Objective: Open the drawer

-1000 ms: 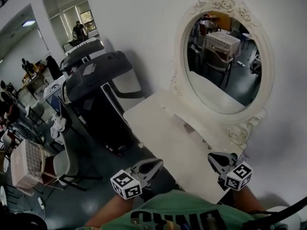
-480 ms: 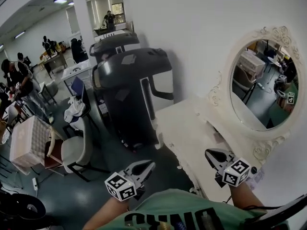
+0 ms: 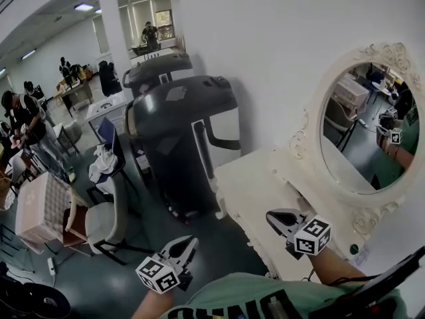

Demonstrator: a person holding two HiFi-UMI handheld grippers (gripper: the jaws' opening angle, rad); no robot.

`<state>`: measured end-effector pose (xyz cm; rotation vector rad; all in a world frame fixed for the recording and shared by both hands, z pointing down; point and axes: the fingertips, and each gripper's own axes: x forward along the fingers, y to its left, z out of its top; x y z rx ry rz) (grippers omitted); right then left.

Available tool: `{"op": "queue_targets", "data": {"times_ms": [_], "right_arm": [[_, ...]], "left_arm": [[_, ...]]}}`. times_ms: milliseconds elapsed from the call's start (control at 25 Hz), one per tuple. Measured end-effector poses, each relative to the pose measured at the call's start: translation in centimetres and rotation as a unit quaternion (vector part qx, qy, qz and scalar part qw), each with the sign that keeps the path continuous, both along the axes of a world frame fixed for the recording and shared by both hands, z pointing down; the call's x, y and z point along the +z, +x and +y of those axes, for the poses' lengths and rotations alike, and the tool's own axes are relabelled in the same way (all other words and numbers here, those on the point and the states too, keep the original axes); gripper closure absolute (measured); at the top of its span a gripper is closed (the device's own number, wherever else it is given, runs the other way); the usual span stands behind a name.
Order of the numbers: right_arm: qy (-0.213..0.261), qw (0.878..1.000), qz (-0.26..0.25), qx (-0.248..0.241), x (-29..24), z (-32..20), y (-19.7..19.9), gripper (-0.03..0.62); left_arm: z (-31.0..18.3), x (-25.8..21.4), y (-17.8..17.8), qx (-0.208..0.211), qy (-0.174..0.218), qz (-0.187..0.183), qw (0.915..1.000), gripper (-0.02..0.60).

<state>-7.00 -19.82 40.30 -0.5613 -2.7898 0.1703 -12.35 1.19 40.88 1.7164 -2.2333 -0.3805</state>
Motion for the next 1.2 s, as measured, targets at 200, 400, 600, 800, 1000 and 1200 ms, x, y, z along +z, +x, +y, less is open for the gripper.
{"op": "queue_targets", "data": {"times_ms": [200,400,600,800,1000,1200], "right_arm": [[-0.006,0.999,0.008,-0.033,2.1,-4.6,-2.3,0.583],[-0.031,0.999,0.017,-0.041,3.8,-4.6,-3.8,0.583],[-0.037,0.998,0.032,-0.044,5.8,-3.6,-4.3,0.583],[-0.043,0.998,0.042,-0.022,6.2,-4.1,-4.3,0.583],[-0.029,0.998,0.053,-0.019,7.8,-5.3,-4.7,0.583],[-0.01,0.998,0.053,-0.036,9.1,-5.5,-5.7,0.583]], "left_arm": [[-4.9,2.8,1.0,-0.024,-0.008,0.037,0.999,0.577],[-6.5,5.4,0.7,-0.013,-0.055,0.049,0.9972,0.577],[-6.4,9.6,-1.3,-0.015,-0.089,0.07,0.9935,0.577],[-7.6,14.6,-4.4,0.002,-0.133,0.082,0.9877,0.577],[-11.2,21.5,-7.7,0.019,-0.173,0.08,0.9816,0.577],[-15.5,27.3,-9.5,0.068,-0.21,0.063,0.9733,0.47]]}}
